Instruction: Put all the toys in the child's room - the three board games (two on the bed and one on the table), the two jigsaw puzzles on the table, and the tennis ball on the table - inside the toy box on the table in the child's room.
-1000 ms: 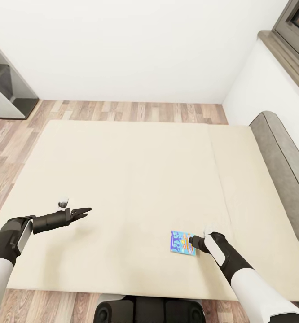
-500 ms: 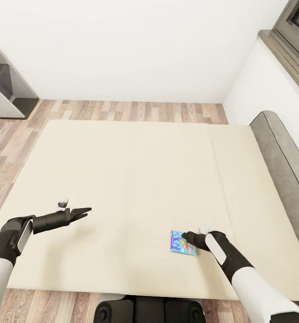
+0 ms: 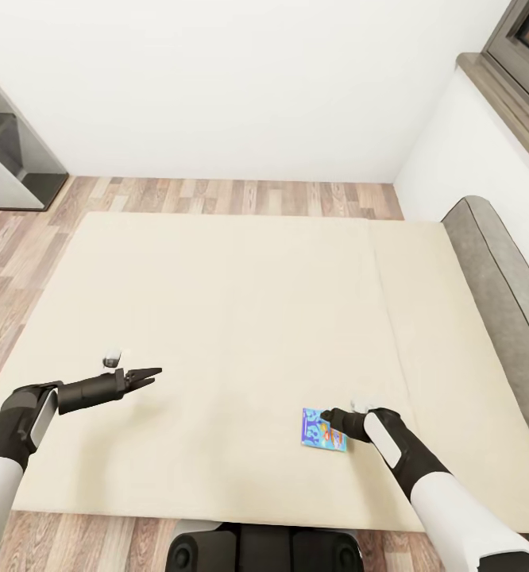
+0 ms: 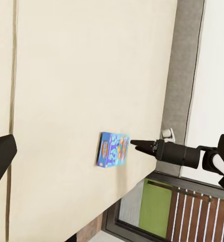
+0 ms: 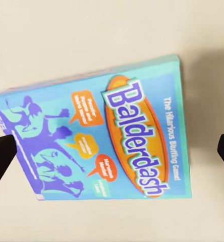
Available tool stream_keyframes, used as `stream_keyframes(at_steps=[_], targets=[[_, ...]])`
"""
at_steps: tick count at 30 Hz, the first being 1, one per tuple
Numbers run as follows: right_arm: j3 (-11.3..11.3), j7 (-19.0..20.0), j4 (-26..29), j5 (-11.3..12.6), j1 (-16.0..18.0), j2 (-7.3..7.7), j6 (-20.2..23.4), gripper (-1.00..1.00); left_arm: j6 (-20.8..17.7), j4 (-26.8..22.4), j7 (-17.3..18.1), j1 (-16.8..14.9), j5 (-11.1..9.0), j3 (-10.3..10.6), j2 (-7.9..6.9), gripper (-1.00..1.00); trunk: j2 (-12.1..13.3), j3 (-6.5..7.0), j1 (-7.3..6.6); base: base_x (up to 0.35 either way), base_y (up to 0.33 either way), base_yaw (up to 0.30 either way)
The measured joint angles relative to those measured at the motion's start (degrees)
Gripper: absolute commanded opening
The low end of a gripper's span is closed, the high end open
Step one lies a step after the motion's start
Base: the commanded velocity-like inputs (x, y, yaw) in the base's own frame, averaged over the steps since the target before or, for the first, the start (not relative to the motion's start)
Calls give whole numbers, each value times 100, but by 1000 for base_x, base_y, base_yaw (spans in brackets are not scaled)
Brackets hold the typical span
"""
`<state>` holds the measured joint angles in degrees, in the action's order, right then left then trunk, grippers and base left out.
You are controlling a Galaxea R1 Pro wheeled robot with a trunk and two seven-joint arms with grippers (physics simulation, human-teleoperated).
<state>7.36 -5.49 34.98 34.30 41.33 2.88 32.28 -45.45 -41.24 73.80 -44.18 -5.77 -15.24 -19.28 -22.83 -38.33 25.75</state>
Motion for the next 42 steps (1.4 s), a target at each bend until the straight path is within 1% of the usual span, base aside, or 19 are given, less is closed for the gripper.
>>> stream_keyframes(at_steps=[5,6,8,9,11,14,16,22,29,35,42], targets=[[-5,3,135,0,3,6,8,100,0,1,0,0,0,4,-4,100,0,0,0,0,0,0],[-17,0,167,3,5,30,12,100,0,1,0,0,0,5,-4,100,0,0,0,0,0,0],[-40,-6,200,16,9,115,20,100,0,1,0,0,0,5,-5,100,0,0,0,0,0,0],[-54,-7,223,23,11,197,25,100,0,1,0,0,0,4,-2,100,0,0,0,0,0,0],[-65,-11,282,23,18,295,42,100,0,1,-4,0,0,1,1,100,0,0,0,0,0,0],[-72,0,367,25,33,398,64,100,0,2,-10,0,0,-4,3,100,0,0,0,0,0,0],[-73,21,401,33,31,428,60,100,0,0,-15,0,0,-7,3,100,0,0,0,0,0,0],[-74,51,435,56,-1,444,31,100,0,-3,-29,0,0,-11,4,100,0,0,0,0,0,0],[-74,55,444,51,-11,427,20,100,0,1,-27,0,1,-12,4,100,0,-8,0,0,0,0],[-72,55,447,25,-13,382,23,100,0,1,-26,0,1,-12,4,100,0,-52,0,0,0,0],[-66,54,444,22,-13,378,27,100,0,1,-27,0,1,-12,4,100,0,-116,0,0,0,0]])
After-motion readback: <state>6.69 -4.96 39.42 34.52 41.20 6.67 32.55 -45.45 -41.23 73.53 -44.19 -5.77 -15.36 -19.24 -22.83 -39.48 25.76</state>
